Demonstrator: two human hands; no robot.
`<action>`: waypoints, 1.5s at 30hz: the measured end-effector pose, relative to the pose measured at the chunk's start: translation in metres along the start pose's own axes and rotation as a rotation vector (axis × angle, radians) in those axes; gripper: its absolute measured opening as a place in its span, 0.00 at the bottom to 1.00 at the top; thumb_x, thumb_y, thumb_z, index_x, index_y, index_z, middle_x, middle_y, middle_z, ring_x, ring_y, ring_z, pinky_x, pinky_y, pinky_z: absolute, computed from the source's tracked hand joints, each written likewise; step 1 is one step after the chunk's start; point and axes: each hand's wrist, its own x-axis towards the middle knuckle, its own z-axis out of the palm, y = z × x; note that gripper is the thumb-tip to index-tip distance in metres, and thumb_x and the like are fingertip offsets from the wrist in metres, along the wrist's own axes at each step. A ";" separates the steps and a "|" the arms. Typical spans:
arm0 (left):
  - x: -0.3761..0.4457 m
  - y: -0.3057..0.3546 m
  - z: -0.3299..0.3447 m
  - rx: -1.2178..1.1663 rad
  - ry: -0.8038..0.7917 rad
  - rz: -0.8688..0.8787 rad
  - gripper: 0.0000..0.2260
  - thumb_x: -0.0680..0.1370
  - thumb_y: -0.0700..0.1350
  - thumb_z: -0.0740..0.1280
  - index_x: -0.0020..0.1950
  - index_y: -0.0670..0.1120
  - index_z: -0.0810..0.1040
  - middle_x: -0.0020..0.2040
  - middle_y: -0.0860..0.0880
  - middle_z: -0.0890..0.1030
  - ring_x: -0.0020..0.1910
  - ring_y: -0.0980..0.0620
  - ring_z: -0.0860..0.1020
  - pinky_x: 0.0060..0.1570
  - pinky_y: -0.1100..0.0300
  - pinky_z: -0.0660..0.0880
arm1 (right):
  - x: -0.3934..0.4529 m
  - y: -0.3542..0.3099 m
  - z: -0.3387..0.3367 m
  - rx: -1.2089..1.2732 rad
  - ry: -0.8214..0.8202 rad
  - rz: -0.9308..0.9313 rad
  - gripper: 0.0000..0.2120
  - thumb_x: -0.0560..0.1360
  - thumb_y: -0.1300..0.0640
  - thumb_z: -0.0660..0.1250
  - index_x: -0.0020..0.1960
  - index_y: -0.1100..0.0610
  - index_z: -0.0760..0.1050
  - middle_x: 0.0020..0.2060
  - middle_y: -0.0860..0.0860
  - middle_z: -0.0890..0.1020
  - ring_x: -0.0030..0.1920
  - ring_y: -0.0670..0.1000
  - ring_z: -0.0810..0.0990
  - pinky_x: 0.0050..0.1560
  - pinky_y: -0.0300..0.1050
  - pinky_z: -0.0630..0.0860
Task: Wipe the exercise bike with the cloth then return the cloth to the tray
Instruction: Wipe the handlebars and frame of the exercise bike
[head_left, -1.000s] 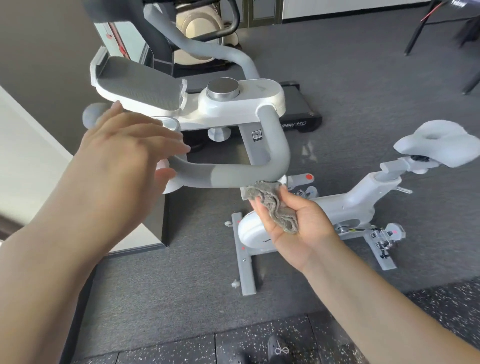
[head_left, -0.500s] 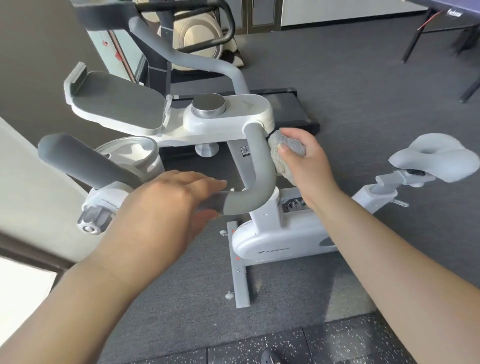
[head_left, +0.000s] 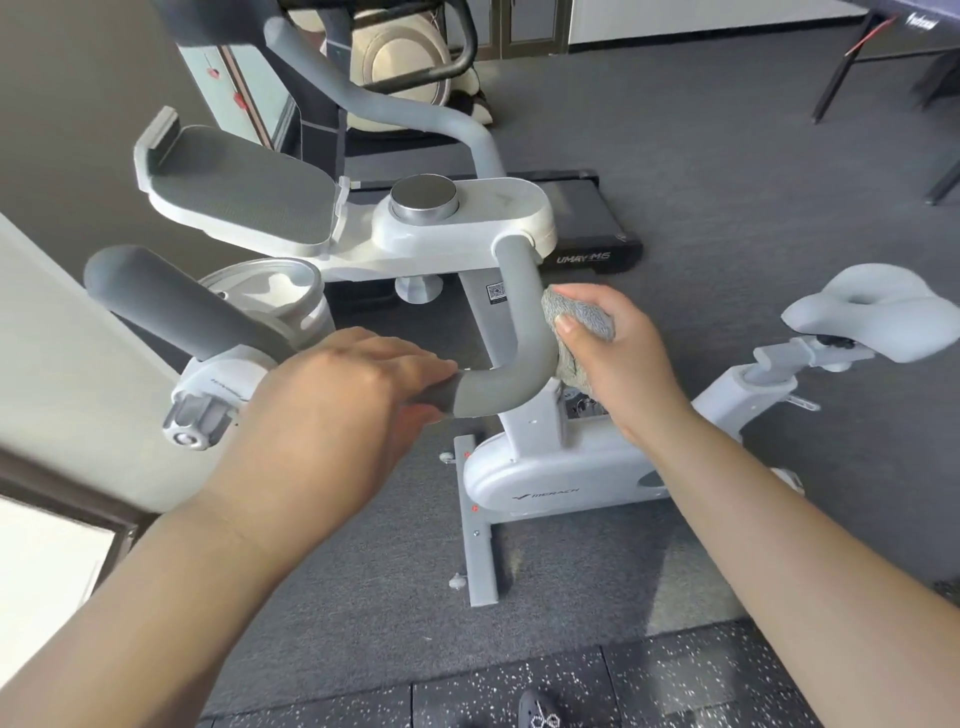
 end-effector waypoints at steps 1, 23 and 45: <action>0.000 0.000 0.000 -0.009 0.000 -0.005 0.16 0.67 0.43 0.77 0.54 0.48 0.83 0.50 0.51 0.85 0.46 0.44 0.82 0.44 0.51 0.80 | -0.009 -0.001 0.000 -0.003 0.012 0.004 0.13 0.76 0.62 0.65 0.57 0.48 0.77 0.55 0.41 0.79 0.57 0.37 0.75 0.61 0.30 0.68; -0.033 -0.031 -0.032 0.096 0.170 0.001 0.12 0.71 0.47 0.72 0.53 0.48 0.84 0.46 0.50 0.85 0.47 0.41 0.78 0.54 0.50 0.67 | -0.116 -0.052 0.071 -0.044 0.302 0.061 0.15 0.71 0.62 0.73 0.57 0.53 0.80 0.51 0.50 0.69 0.46 0.34 0.74 0.46 0.16 0.63; -0.067 0.072 0.096 -0.071 -0.145 0.040 0.17 0.73 0.50 0.68 0.60 0.48 0.77 0.47 0.48 0.84 0.47 0.42 0.80 0.49 0.49 0.75 | -0.163 0.037 -0.052 -0.262 0.181 0.187 0.15 0.73 0.56 0.70 0.58 0.47 0.79 0.58 0.48 0.75 0.55 0.39 0.73 0.54 0.17 0.60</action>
